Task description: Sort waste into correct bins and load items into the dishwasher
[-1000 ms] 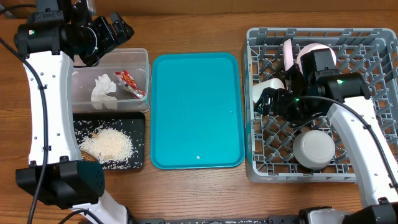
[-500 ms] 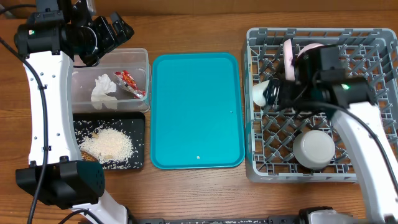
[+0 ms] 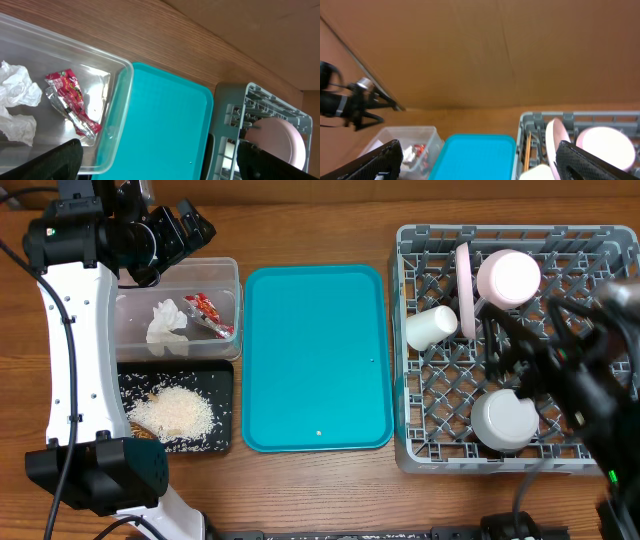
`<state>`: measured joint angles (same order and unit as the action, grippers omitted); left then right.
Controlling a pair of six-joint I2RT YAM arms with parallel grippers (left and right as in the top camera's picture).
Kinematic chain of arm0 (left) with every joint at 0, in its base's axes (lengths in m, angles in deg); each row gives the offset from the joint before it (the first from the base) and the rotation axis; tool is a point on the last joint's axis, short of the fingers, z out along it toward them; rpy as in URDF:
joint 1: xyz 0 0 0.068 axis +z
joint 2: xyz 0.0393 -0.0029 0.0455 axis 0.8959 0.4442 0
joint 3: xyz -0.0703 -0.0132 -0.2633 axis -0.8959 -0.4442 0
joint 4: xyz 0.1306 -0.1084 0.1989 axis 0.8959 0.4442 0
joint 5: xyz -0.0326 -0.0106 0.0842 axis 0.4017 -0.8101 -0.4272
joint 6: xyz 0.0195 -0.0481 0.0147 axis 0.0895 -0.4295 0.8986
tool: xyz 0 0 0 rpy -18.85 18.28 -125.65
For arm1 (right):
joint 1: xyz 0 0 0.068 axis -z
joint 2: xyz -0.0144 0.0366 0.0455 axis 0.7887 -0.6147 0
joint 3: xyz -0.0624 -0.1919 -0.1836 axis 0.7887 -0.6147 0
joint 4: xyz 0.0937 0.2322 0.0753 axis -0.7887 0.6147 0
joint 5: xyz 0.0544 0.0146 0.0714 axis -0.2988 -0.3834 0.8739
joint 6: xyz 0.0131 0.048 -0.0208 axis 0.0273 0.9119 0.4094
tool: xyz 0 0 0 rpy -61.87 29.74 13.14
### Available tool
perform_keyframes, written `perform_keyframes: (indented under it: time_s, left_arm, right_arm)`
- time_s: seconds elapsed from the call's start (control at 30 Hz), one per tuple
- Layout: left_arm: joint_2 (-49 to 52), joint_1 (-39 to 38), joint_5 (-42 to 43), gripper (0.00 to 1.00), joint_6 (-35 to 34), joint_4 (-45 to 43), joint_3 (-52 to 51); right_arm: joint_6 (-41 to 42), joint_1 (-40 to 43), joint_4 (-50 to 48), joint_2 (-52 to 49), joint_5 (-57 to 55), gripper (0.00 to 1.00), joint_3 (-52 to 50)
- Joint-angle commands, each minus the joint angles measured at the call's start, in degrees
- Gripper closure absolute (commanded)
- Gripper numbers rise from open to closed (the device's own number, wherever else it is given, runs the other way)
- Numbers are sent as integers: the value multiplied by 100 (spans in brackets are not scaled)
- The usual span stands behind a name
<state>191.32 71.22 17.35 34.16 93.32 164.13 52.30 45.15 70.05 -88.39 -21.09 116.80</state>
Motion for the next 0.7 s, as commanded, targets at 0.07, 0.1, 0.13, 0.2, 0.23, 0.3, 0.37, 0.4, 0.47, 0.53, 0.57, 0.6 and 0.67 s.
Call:
perform_keyframes:
  time_s: [0.07,0.1,0.13,0.2,0.23,0.3,0.37,0.4,0.47,0.53,0.57,0.6,0.67]
  left_arm:
    - [-44,-11,-35,0,173,0,72]
    - [-44,-11,-35,0,173,0,72]
    - [-44,-11,-35,0,173,2,72]
    - [-44,-11,-35,0,173,2,72]
    - [-44,-11,-35,0,173,0,72]
    - [-44,-11,-35,0,173,2,72]
    - [-44,-11,-35,0,173,2,72]
    - [-44,-11,-35,0,173,0,72]
    - [-44,-11,-35,0,173,0,72]
    - [-44,-11,-35,0,173,0,72]
    - [-44,-11,-35,0,173,2,72]
    - [-44,-11,-35,0,173,2,72]
    - [-44,-13,-35,0,173,2,72]
  right_arm:
    - [-42,-24,-44,1021,-149,0,-505]
    - [-42,-20,-63,1189,-168,0,-638]
    - [-42,-20,-101,1377,-201,0,-802]
    - [-42,-20,-221,1744,-210,0,-1200]
    - [-42,-20,-321,1926,-210,0,-1440]
    - [-42,-20,-588,2258,-212,0,-1978]
    - [-39,-20,-855,2538,-225,0,-2498]
    - [-39,-20,-1045,2712,-251,0,-2855]
    - [-39,-20,-1401,2959,-254,0,-3423]
    - [-39,-20,-1808,3167,-254,0,-3978]
    - [-39,-20,-2015,3265,-251,0,-4223]
    - [-39,-20,-2280,3392,-254,0,-4520]
    - [-39,-20,-2802,3648,-258,0,-5056]
